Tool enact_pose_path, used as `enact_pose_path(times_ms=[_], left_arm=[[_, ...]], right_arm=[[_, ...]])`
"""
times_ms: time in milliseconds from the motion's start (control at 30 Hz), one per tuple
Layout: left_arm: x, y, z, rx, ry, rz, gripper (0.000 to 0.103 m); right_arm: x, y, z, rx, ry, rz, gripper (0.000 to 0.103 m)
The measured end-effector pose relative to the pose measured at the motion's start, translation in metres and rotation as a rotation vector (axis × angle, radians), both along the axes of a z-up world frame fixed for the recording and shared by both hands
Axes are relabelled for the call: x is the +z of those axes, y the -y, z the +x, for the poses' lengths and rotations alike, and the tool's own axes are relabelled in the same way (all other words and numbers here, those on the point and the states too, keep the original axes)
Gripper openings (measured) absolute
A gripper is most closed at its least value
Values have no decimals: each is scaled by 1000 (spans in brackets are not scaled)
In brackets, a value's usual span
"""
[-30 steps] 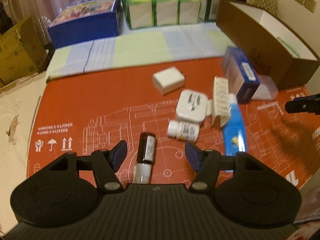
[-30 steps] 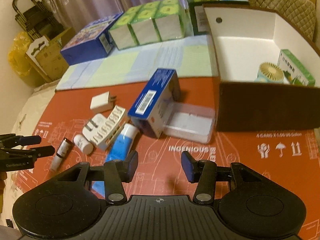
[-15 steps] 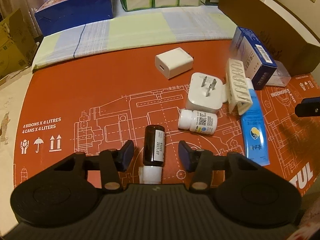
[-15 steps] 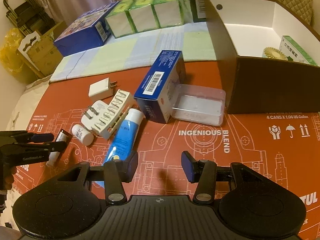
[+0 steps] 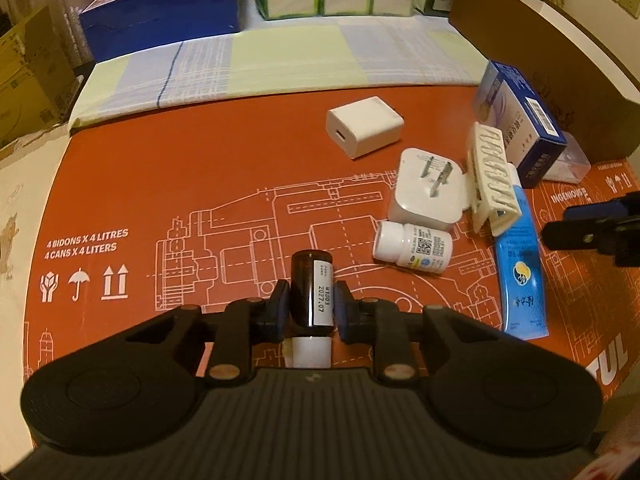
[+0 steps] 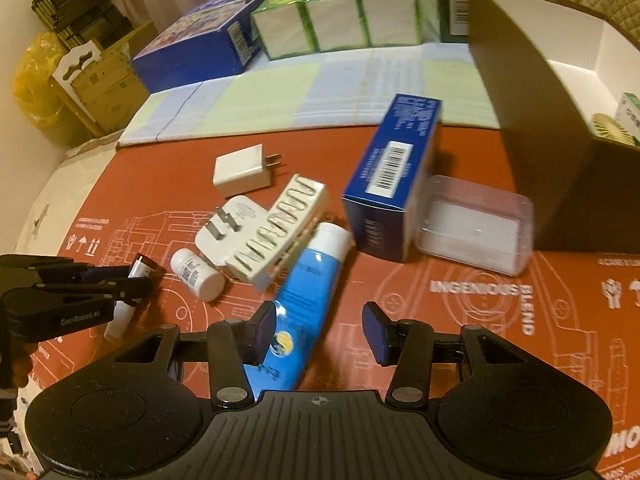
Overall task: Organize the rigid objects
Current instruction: 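Grasp the brown vial with the left tool while the right tool grasps the blue tube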
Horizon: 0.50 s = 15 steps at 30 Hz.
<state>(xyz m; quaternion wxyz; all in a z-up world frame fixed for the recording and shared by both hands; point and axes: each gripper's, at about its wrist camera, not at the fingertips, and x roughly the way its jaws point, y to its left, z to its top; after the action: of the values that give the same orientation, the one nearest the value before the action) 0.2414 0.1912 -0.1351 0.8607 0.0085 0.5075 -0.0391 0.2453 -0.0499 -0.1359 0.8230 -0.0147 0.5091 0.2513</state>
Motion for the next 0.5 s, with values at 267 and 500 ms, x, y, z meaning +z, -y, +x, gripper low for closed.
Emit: enact_pose_path(times_ms=[267, 500], left_arm=[[1, -5, -2, 22, 1, -9, 20], [0, -3, -2, 33, 0, -11, 20]], right_arm=[[-19, -24, 9, -32, 12, -41, 45], [-31, -39, 12, -70, 34, -87, 45]])
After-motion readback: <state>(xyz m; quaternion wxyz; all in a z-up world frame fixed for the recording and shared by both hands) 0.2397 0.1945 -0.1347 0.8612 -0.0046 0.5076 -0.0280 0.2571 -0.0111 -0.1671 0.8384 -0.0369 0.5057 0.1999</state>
